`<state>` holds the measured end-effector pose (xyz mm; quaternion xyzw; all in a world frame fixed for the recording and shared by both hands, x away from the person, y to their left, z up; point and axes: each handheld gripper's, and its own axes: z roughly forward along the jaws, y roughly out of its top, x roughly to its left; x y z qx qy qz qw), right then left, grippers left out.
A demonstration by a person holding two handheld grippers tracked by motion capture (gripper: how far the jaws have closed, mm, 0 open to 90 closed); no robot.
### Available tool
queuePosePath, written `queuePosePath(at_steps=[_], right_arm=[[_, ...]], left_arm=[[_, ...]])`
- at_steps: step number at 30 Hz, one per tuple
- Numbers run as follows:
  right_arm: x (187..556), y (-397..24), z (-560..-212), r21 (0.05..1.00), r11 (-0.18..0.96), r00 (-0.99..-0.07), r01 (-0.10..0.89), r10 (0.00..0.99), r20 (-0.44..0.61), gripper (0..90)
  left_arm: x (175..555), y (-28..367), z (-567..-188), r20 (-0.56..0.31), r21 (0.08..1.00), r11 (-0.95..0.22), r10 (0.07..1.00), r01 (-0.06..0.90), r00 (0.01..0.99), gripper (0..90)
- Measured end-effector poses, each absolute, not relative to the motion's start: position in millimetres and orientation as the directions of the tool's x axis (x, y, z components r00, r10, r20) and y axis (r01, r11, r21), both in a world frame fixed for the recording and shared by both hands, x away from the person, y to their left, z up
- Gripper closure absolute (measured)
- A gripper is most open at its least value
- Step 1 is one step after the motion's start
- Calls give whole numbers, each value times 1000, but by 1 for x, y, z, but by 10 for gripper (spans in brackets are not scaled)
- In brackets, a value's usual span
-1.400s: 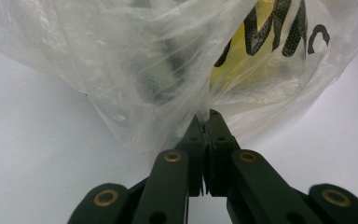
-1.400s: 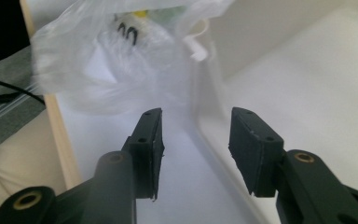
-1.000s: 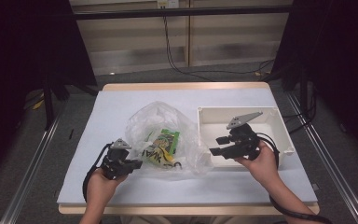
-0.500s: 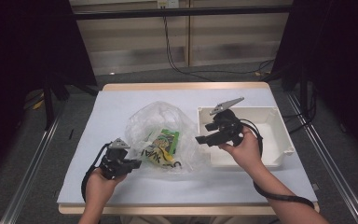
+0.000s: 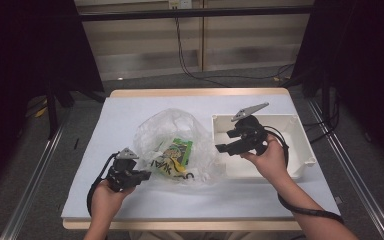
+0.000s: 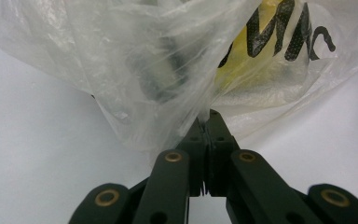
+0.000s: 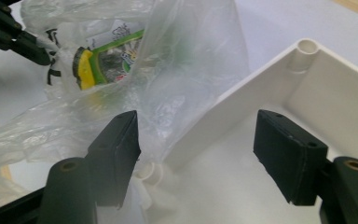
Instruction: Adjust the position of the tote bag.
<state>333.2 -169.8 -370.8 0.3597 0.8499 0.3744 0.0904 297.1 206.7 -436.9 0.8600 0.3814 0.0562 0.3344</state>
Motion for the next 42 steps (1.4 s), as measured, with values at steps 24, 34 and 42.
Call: queuePosePath(at_steps=[24, 34, 42], right_arm=[[358, -136, -368, 709, 455, -725, 539, 679, 116, 287], [363, -105, -374, 697, 465, -725, 545, 680, 113, 203], [366, -87, -384, 670, 514, -725, 536, 687, 52, 241]], left_arm=[[298, 208, -438, -159, 616, -488, 692, 618, 705, 888], [298, 207, -438, -158, 617, -490, 689, 615, 707, 889], [298, 208, -438, -154, 620, -489, 691, 614, 706, 889]])
